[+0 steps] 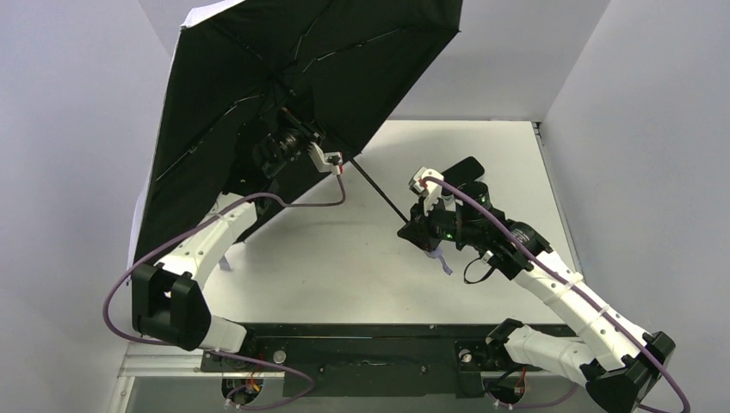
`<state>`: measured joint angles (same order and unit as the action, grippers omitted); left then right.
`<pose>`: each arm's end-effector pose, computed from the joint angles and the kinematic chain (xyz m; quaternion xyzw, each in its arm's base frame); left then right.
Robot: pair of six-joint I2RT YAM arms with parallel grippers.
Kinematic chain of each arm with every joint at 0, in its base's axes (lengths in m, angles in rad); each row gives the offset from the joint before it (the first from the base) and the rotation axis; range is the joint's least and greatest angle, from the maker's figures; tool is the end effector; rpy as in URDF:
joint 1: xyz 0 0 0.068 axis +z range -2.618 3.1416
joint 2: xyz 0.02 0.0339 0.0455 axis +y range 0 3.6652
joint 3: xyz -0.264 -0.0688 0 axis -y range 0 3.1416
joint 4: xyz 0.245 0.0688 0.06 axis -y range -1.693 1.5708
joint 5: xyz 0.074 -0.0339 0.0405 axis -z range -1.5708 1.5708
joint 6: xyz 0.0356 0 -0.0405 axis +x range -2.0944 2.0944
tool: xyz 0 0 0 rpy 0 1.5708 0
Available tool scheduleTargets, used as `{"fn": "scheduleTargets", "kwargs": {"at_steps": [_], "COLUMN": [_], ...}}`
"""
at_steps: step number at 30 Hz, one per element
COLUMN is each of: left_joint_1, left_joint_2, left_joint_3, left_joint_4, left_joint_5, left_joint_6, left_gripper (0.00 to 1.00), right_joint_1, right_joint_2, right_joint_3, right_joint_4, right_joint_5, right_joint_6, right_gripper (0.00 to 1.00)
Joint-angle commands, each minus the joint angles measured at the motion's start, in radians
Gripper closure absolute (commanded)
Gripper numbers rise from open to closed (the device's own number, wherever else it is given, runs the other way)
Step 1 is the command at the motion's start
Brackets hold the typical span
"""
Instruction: Open the umbrella
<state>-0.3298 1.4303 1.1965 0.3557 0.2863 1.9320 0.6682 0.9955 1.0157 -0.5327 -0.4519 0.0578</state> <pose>0.3209 -0.1205 0.3897 0.6390 0.1827 0.4665 0.5837 0.1572 0.1439 0.3479 -0.3607 0.7684 0.3555 0.3912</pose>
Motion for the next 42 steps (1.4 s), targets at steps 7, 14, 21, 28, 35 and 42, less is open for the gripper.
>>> {"fn": "scheduleTargets", "kwargs": {"at_steps": [7,14,21,28,35,42], "left_joint_1": [0.239,0.248,0.208,0.137,0.087,0.032], "left_joint_2": [0.021,0.095,0.103,0.089,-0.016,-0.286], "left_joint_3": [0.079,0.12,0.121,0.076,-0.037,-0.105], "left_joint_4": [0.269,0.367,0.399,0.375,0.252,-0.272], "left_joint_5": [0.038,0.168,0.3,0.317,0.192,0.208], "left_joint_6": [0.032,0.061,0.029,0.039,-0.071,-0.239], "left_gripper": [1.0,1.0,1.0,0.89,0.3,0.02], "right_joint_1": [-0.011,-0.044,-0.054,-0.05,-0.063,-0.069], "right_joint_2": [-0.052,-0.048,-0.035,0.037,0.066,0.071], "right_joint_3": [0.036,0.039,-0.014,-0.011,-0.028,-0.081], "right_joint_4": [-0.016,-0.007,0.075,0.172,0.36,0.615], "right_joint_5": [-0.025,-0.015,-0.041,-0.081,-0.069,-0.014], "right_joint_6": [0.025,0.037,0.074,0.159,0.351,0.523], "right_gripper": [0.35,0.35,0.69,1.0,1.0,1.0]}}
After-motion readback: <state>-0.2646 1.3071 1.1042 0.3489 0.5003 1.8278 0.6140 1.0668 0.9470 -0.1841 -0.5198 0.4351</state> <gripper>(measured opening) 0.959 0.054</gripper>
